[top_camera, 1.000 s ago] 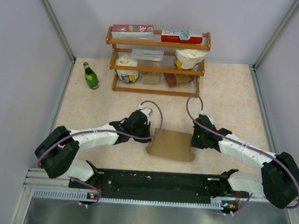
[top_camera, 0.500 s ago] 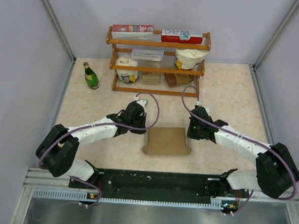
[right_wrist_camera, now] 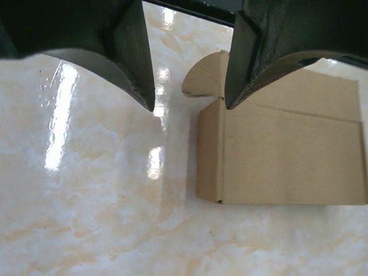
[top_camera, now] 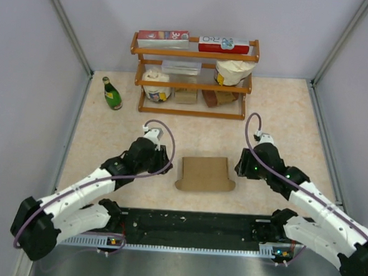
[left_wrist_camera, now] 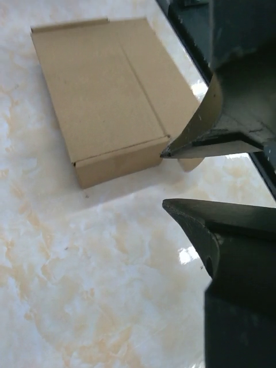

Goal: Fold the paper box

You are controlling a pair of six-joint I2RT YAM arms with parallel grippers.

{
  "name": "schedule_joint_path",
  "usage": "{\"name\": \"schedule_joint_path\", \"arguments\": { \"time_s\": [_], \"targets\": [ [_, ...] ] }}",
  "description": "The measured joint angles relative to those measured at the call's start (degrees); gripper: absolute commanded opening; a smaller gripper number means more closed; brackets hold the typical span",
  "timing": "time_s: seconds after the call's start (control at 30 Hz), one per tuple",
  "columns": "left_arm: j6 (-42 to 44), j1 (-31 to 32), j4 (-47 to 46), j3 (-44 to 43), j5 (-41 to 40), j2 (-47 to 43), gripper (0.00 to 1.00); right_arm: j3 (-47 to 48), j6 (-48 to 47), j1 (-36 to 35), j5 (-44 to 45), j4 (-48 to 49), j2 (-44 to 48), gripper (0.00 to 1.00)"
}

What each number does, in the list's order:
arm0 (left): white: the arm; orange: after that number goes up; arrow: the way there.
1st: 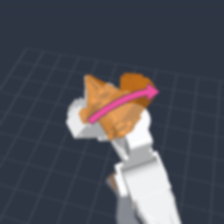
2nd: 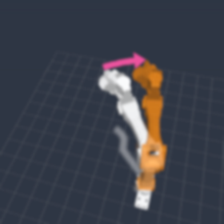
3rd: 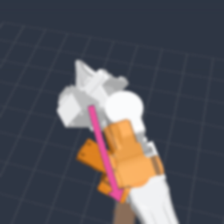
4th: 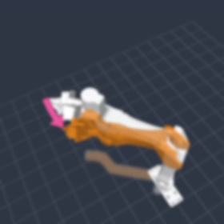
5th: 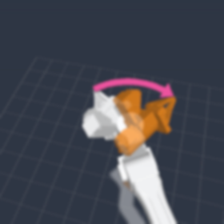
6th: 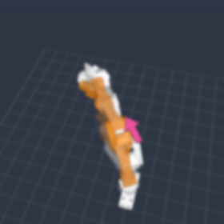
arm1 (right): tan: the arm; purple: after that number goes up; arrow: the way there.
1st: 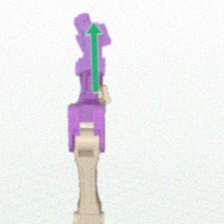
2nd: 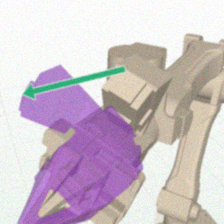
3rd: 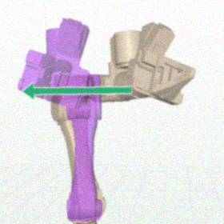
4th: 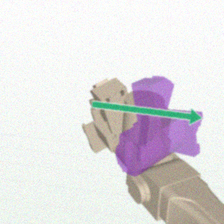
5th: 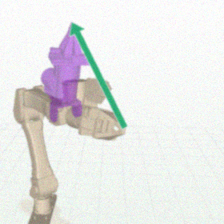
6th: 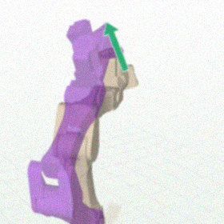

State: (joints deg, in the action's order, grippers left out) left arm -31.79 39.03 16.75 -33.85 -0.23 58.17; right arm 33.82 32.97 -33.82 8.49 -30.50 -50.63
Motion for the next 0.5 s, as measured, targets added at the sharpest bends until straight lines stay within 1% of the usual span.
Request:
{"name": "schedule_joint_path", "arguments": {
  "time_s": [0.07,0.13,0.23,0.33,0.43,0.5],
  "targets": [
    [-1.20,0.02,-0.55,2.54,1.51,-5.29,0.54,-0.15,-1.44,0.00,-2.25,-0.02,3.52,0.60],
    [-2.62,0.07,-1.77,5.70,3.32,-10.82,0.57,-0.57,-2.91,0.00,-5.22,0.46,6.56,0.63],
    [-4.59,0.44,-3.26,9.57,5.27,-16.81,0.60,-1.36,-4.07,0.00,-9.86,1.36,7.37,0.65],
    [-5.81,1.20,-3.82,10.93,6.25,-17.86,0.61,-2.14,-4.28,0.00,-13.44,2.64,4.44,0.67],
    [-6.62,2.84,-5.01,10.97,6.67,-15.58,0.62,-3.69,-3.96,-0.22,-16.37,4.63,-0.02,0.67],
    [-7.17,5.42,-5.86,10.97,6.36,-13.40,0.62,-4.57,-3.56,-0.90,-16.83,5.14,-1.55,0.67]
  ]
}}
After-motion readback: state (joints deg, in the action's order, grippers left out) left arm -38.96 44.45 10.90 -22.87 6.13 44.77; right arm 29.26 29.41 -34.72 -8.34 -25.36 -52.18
